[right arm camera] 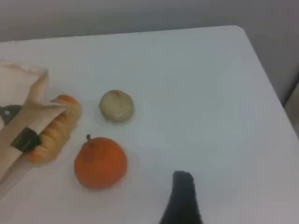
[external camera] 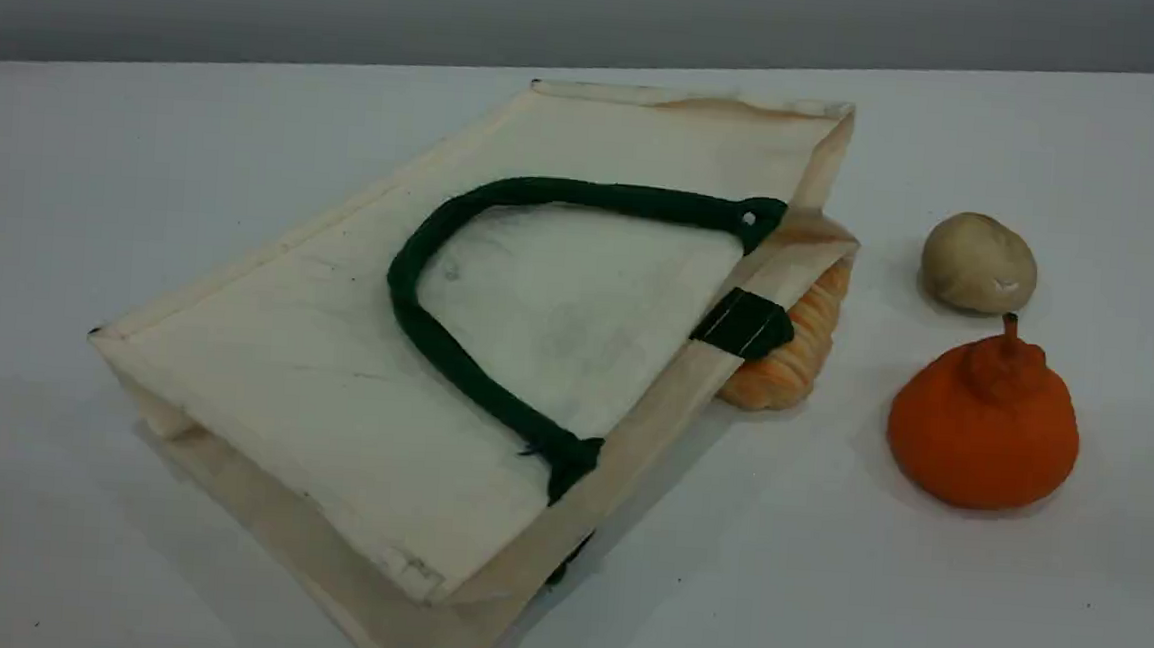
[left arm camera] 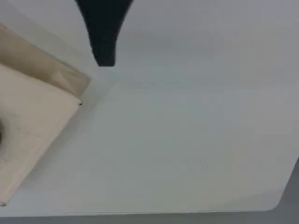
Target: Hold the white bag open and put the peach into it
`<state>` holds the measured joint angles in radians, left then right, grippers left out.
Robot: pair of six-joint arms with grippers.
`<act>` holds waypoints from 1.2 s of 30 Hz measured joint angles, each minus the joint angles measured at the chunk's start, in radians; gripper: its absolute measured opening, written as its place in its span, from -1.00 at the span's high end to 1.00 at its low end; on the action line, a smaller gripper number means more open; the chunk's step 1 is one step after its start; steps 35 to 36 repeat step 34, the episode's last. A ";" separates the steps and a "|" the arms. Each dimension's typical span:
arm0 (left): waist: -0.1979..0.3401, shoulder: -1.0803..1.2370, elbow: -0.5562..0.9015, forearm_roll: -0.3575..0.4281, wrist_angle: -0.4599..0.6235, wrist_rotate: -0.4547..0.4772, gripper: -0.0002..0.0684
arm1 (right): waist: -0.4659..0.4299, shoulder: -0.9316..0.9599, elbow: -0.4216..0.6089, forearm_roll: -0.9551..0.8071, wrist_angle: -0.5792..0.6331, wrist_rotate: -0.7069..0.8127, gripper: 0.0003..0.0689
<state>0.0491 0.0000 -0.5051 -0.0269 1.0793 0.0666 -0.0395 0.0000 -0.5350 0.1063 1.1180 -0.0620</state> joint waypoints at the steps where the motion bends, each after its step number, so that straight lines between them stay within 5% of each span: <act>1: 0.000 0.000 0.000 0.000 0.000 0.000 -0.44 | 0.002 0.000 0.000 0.000 0.000 0.000 -0.51; 36: 0.000 0.000 0.000 0.000 0.000 -0.001 -0.44 | 0.041 0.000 0.000 0.000 0.000 0.000 -0.51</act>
